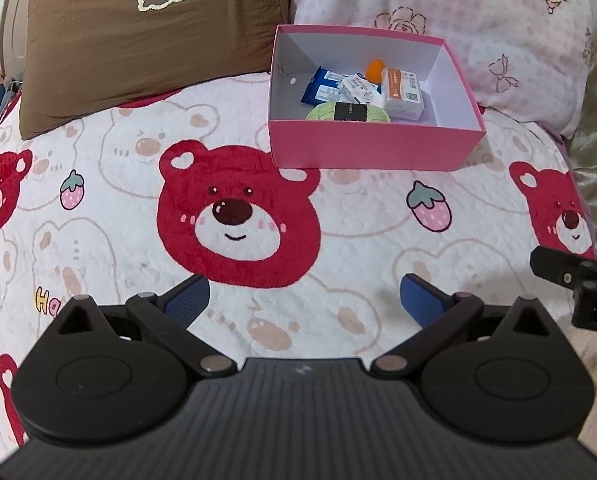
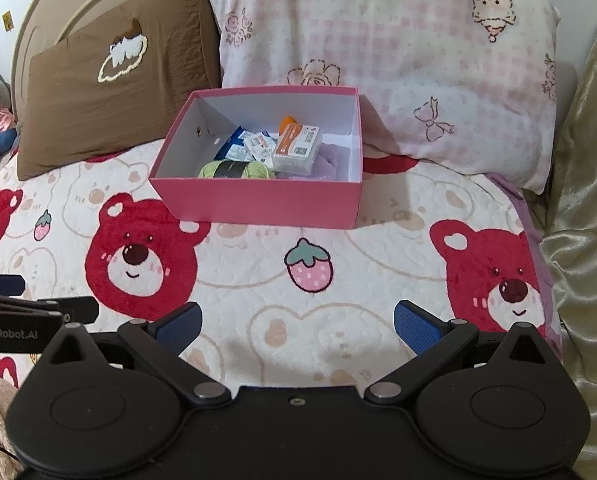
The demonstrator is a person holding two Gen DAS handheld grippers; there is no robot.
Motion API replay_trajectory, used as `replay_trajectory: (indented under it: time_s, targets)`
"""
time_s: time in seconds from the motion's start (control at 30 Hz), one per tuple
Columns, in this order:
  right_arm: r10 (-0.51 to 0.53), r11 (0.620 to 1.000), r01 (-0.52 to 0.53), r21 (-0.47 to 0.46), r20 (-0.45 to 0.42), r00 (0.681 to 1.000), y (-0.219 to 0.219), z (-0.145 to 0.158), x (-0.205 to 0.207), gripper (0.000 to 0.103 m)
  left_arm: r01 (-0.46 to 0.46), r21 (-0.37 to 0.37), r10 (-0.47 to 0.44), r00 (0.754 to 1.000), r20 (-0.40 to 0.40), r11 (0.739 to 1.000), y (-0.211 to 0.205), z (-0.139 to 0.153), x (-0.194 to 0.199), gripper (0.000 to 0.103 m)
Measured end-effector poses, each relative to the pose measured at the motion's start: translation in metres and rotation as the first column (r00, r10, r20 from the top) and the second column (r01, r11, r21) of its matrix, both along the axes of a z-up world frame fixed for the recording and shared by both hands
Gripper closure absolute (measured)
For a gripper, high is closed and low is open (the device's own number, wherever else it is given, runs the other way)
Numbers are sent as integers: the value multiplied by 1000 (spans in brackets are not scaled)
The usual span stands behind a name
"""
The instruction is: Organize objects
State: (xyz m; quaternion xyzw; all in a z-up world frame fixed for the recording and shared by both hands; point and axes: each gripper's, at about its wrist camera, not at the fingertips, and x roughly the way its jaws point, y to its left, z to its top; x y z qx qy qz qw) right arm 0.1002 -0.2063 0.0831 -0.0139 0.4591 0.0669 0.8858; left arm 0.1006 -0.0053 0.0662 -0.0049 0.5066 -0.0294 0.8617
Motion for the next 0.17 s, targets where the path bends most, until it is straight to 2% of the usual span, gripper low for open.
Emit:
replay_trajectory:
  time_s: [0.17]
  targets:
    - [0, 1000, 0, 0, 4, 1000, -1, 0, 0, 0, 20, 16, -20, 1000, 3, 1000, -4, 3, 0, 0]
